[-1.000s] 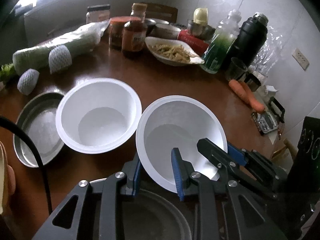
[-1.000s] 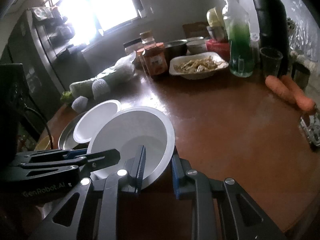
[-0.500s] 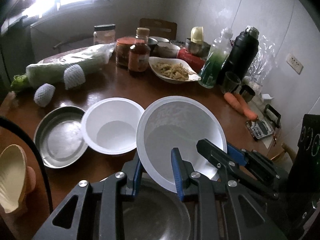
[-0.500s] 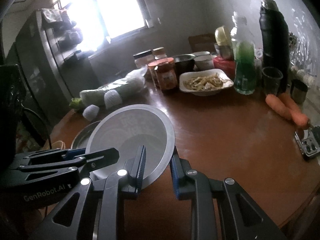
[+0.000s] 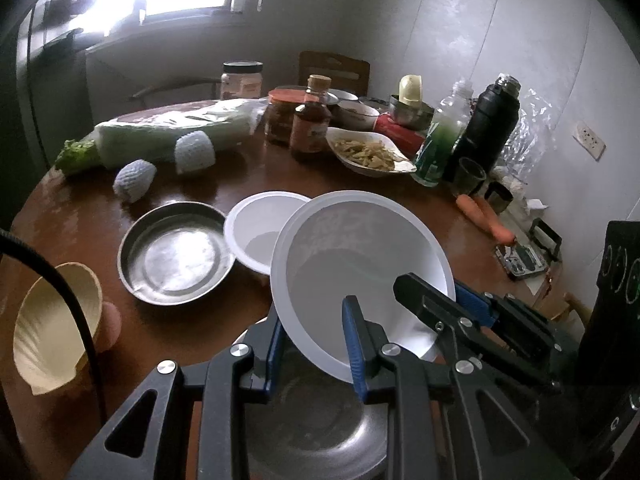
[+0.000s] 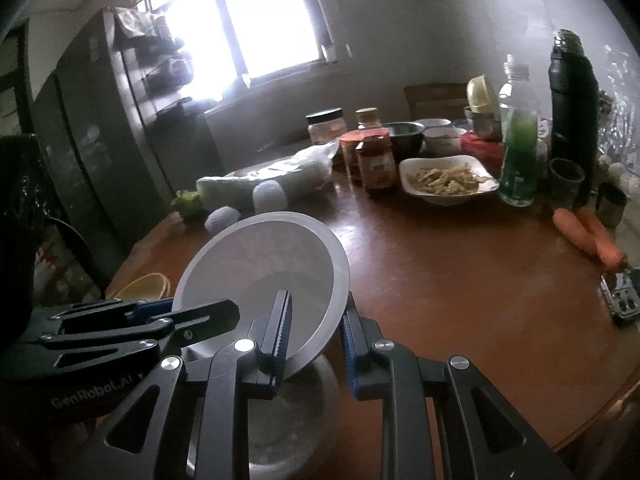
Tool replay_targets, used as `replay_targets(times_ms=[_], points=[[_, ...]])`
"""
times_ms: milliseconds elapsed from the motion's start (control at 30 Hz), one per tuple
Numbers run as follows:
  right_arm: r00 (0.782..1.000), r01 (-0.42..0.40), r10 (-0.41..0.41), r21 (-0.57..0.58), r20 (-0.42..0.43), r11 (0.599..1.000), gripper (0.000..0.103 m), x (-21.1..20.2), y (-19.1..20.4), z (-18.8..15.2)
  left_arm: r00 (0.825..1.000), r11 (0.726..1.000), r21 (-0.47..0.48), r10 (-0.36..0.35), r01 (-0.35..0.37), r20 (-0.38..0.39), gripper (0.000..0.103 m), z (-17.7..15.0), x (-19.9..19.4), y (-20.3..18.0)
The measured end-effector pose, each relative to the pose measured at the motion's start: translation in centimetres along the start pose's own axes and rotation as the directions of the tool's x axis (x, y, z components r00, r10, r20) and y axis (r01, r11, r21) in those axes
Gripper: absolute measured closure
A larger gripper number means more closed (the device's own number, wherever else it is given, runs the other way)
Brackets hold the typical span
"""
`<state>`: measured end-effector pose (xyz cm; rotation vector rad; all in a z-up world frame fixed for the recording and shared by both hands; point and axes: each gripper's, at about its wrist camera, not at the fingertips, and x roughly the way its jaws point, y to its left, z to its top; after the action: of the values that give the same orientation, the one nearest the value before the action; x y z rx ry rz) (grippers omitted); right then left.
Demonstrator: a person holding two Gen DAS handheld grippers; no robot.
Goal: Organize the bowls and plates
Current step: 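Grip the white bowl rim with the left tool and lift it, then carry the white bowl over the large steel bowl and lower it inside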
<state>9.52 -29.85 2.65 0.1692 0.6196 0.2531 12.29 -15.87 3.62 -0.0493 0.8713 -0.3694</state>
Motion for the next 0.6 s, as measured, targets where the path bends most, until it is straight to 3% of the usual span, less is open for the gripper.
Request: replay_targets(times_ms=[600], points=[[0.998,-0.019,0.016,-0.044,-0.058,0.999,0.078,-1.2,3.0,-2.7,1.0,1.0,-0.026,0.001,-0.002,-0.022,0.075,-3.2,-1.8,1.7]])
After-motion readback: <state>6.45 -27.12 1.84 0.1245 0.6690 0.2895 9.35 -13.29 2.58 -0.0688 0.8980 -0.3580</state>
